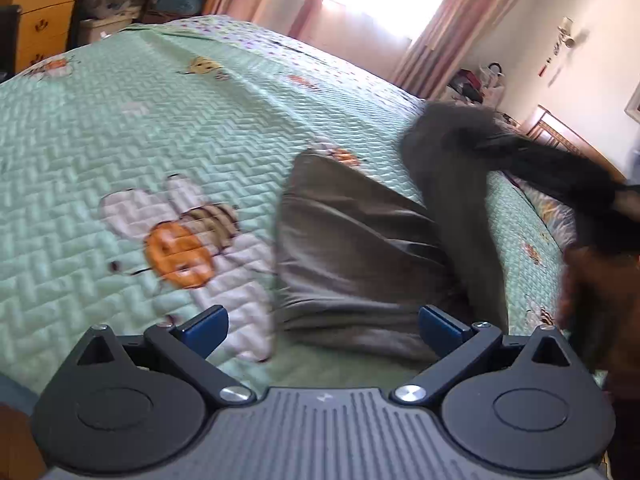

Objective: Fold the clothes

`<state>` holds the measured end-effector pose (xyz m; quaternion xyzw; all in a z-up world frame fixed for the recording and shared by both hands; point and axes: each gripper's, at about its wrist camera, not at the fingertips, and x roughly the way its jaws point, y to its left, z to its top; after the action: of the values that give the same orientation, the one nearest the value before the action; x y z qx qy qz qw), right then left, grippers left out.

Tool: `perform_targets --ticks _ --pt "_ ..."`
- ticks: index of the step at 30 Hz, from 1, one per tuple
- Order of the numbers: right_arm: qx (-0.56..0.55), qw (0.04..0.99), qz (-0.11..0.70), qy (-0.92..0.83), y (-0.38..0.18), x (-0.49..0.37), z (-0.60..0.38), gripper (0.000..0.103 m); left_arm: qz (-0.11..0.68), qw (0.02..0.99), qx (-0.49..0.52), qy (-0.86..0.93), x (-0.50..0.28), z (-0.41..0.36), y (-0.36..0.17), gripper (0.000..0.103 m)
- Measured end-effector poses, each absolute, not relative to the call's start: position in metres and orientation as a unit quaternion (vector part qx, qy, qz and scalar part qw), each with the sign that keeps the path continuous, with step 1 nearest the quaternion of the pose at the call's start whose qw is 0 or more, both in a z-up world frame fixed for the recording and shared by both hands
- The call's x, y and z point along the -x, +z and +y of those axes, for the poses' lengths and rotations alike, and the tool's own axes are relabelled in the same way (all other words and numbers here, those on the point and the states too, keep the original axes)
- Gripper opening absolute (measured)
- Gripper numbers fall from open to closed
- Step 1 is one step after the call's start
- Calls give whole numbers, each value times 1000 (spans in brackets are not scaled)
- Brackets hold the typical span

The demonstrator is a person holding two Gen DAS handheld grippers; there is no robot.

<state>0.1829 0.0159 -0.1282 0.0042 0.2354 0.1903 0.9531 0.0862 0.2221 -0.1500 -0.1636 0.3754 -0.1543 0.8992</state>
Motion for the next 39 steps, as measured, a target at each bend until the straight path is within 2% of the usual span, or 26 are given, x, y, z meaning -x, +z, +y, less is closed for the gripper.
perform_targets --ticks 2,4,5,7,9,14,18,22,28,35,39 --pt "54 938 264 217 -160 -195 53 27 380 898 169 -144 -85 233 -155 101" --pt "62 922 301 235 -183 -200 66 28 383 896 173 -142 -86 238 -159 101" --pt "65 916 313 243 -193 -201 71 34 385 895 175 -141 -87 240 -161 101" --pt "72 923 284 249 -190 -190 70 40 387 893 179 -141 -88 243 -165 101" --pt "69 925 262 267 -180 -183 67 57 390 891 183 -140 -90 247 -168 101" --pt "-28 913 239 331 -148 -174 36 58 391 890 185 -141 -93 246 -170 101" --pt "-88 917 241 304 -143 -169 -11 58 390 891 180 -148 -98 236 -165 101" --pt "-38 936 249 246 -142 -182 -41 58 382 896 164 -153 -116 223 -151 101" --pt "38 927 253 276 -141 -207 -63 58 356 910 106 -185 -165 195 -121 102" --pt "123 886 281 347 -143 -253 -69 58 379 902 57 -199 -236 176 -128 102" --pt "124 865 309 375 -154 -276 -71 58 400 895 21 -196 -272 164 -135 100"
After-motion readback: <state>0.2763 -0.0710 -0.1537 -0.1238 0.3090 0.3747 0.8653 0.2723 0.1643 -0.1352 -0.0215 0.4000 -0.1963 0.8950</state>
